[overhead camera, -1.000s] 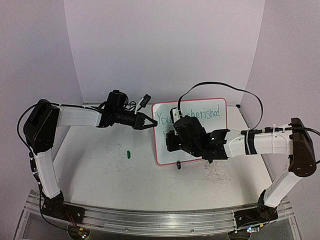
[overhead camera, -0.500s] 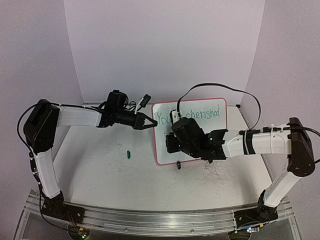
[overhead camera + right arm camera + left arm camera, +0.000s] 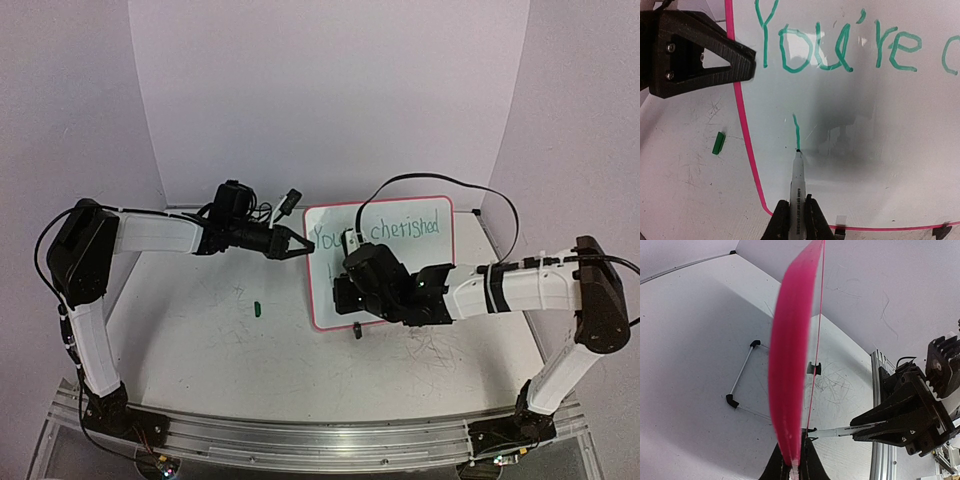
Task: Write a sentence on the whiteboard
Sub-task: Pick up the sentence from the whiteboard.
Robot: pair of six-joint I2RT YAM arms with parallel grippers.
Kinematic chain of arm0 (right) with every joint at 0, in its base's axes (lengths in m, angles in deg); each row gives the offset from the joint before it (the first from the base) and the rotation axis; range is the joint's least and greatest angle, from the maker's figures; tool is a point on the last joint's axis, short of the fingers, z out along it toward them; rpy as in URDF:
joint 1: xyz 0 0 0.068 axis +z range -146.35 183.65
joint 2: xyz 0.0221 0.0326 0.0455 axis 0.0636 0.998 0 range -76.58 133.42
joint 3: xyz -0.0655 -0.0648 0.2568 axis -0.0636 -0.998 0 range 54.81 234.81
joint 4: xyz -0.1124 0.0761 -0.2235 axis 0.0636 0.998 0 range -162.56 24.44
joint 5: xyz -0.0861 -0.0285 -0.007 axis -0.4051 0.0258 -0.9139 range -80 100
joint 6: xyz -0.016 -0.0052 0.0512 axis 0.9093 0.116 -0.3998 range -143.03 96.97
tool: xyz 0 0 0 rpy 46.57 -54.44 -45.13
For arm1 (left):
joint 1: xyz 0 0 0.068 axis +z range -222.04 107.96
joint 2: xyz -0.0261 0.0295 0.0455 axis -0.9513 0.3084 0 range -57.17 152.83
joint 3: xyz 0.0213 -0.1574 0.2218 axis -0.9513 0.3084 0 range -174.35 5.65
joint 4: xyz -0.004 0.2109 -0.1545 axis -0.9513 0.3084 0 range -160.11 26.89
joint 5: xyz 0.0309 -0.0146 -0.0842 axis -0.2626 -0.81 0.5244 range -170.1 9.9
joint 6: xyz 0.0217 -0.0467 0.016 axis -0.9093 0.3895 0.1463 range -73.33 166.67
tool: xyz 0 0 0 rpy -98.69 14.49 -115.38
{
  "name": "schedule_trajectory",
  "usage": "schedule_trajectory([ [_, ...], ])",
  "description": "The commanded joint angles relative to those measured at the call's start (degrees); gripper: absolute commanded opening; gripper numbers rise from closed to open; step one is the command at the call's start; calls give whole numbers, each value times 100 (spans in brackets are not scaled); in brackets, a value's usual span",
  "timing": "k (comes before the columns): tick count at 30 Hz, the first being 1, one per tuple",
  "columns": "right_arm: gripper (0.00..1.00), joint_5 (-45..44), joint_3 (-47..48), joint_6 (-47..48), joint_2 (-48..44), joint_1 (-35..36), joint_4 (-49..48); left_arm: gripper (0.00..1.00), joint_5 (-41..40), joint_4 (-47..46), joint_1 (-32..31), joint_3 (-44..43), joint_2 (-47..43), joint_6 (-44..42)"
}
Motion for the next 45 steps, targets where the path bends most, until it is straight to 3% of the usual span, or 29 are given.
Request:
schedule_trajectory([
  [1,0,13,-154,-159,158,-13,88,0,-371,115,1,-16,-146,-340],
  [12,0,-412,-250,-160,-200,-10,227,0,-392,118,-8,-12,-155,-348],
  [17,0,-98,-178,126,-444,-9,-68,0,-388,121,-8,-19,-146,-347],
  [31,0,217,145,422,-133,-11,-404,0,-392,130,-8,-9,-146,-356],
  [45,0,-255,287,264,150,-10,-172,0,-379,134,-8,-18,-146,-359],
])
